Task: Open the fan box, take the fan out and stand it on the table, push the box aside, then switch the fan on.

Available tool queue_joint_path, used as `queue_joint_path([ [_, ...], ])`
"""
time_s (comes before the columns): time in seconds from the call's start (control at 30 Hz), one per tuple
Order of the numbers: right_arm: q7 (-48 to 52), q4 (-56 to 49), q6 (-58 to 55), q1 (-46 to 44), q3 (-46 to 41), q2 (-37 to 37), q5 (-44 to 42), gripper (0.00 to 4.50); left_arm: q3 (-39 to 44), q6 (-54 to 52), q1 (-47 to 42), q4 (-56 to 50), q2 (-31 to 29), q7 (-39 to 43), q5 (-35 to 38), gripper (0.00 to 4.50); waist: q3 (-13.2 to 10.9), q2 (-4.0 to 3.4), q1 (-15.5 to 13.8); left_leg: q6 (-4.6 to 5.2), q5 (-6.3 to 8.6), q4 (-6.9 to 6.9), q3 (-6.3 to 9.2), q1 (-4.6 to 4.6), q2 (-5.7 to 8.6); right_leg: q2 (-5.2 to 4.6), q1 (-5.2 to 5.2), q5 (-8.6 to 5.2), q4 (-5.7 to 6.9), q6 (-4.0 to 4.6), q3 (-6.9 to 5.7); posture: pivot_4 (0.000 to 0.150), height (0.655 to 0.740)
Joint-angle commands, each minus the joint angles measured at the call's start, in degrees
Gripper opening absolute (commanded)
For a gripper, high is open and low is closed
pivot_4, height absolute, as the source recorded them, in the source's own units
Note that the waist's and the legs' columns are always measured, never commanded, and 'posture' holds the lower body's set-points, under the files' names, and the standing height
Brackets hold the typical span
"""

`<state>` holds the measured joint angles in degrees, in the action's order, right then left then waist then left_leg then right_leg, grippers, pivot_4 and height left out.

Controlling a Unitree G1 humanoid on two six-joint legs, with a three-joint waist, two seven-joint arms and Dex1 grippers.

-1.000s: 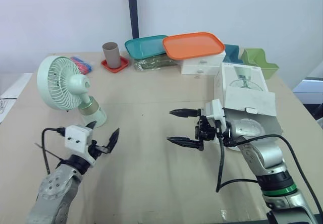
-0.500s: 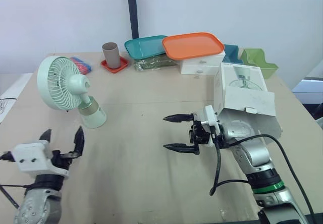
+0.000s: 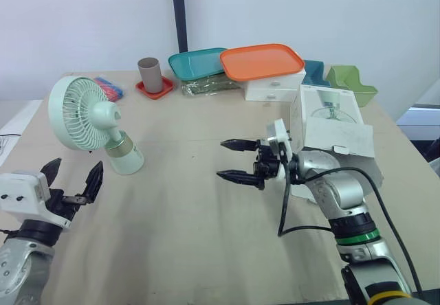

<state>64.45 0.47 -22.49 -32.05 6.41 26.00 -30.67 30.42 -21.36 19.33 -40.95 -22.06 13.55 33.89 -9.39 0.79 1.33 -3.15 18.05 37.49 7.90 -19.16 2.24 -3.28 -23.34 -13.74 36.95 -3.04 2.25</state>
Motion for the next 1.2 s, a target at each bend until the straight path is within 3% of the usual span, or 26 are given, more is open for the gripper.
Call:
queue_joint_path([
  [0.03,-2.81,-1.44,2.38,-1.35,-1.38,-1.03,1.7,4.44,2.88,-0.69,-1.56,0.58,-2.09,0.2,1.65,4.5,0.0,0.0,0.0,0.0,0.0,0.0,-0.01,0.0,0.0,0.0,0.0,0.0,0.0,0.0,0.0,0.15,0.74],
  [0.4,-4.84,2.24,9.86,-1.79,-1.09,-2.37,6.8,4.44,4.76,-7.37,-9.47,4.52,-7.73,-0.9,6.95,4.5,0.0,0.0,0.05,-0.03,-0.01,0.0,-0.02,0.01,-0.01,0.0,-0.02,0.02,0.01,0.01,0.0,0.15,0.74],
  [0.83,-5.49,-0.29,11.86,1.39,-0.35,-2.6,8.15,4.44,1.82,-9.71,-17.0,11.61,-11.86,0.73,4.31,4.5,-0.01,0.0,0.07,-0.07,-0.01,0.0,-0.04,0.0,-0.02,-0.01,-0.08,0.04,0.01,0.04,-0.01,0.15,0.74],
  [0.9,-5.62,-0.63,11.95,1.78,-0.35,-2.59,8.16,4.5,1.58,-9.69,-17.6,12.21,-11.98,1.22,4.03,4.09,0.0,0.0,0.06,-0.07,-0.01,-0.01,-0.02,0.0,-0.02,-0.01,-0.07,0.04,0.01,0.05,-0.02,0.15,0.74],
  [1.03,-5.67,-1.34,12.3,2.49,-0.2,-2.51,8.29,4.5,1.42,-10.55,-19.22,13.07,-11.99,1.91,5.0,2.65,0.0,0.0,0.08,-0.08,-0.02,-0.01,-0.03,0.0,-0.03,-0.01,-0.08,0.05,0.01,0.04,-0.01,0.15,0.74],
  [1.1,-5.8,-1.26,12.73,2.69,-0.26,-2.54,8.48,4.5,1.33,-11.04,-19.7,13.28,-12.24,2.29,5.21,2.22,0.0,0.0,0.08,-0.08,-0.02,-0.01,-0.03,0.0,-0.04,0.0,-0.08,0.05,0.01,0.05,-0.01,0.15,0.74],
  [1.2,-6.03,-1.17,13.03,2.82,-0.32,-2.72,8.49,4.5,1.52,-11.94,-20.13,13.6,-12.58,3.05,5.6,2.22,0.0,0.0,0.07,-0.08,-0.01,-0.01,-0.02,0.0,-0.03,-0.01,-0.08,0.05,0.01,0.05,-0.02,0.15,0.74],
])
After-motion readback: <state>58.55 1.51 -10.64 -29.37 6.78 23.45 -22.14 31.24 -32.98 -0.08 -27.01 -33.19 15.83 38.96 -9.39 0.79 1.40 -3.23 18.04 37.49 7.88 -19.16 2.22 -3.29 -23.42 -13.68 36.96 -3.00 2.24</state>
